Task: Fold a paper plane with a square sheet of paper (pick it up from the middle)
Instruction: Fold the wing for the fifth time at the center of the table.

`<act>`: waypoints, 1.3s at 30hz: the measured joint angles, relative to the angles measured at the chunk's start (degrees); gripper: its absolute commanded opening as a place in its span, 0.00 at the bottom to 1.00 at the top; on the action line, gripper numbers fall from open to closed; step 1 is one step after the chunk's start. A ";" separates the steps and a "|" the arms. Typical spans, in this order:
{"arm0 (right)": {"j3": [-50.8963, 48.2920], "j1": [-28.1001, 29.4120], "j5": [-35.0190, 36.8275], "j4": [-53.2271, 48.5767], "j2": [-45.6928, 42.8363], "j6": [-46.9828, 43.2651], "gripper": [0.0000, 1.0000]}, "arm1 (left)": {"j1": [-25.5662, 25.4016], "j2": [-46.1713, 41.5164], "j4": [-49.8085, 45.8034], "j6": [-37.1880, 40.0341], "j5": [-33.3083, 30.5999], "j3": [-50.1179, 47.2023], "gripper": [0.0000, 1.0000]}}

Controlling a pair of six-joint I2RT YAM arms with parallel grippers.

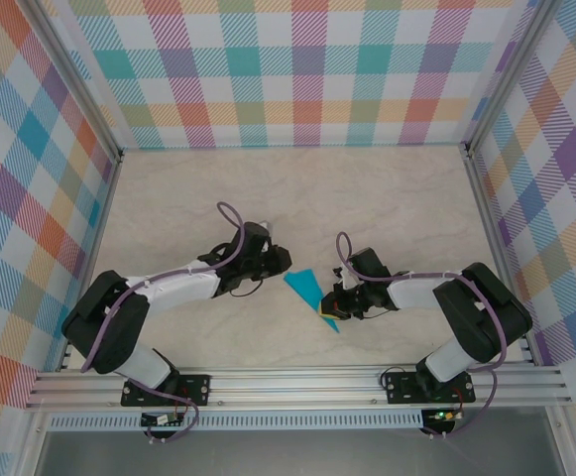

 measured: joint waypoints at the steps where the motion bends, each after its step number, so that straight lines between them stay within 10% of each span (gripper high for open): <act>1: 0.00 0.00 0.07 -0.20 -0.13 0.02 0.00 | -1.25 0.85 0.24 -0.11 0.72 0.59 0.20; 12: -0.07 0.00 1.53 -3.17 -1.97 0.35 0.01 | -6.21 15.80 3.98 -2.51 4.72 4.20 0.16; 39: 8.17 0.87 0.87 -4.87 5.90 1.49 0.03 | -6.19 17.35 10.54 -4.07 4.90 2.38 0.15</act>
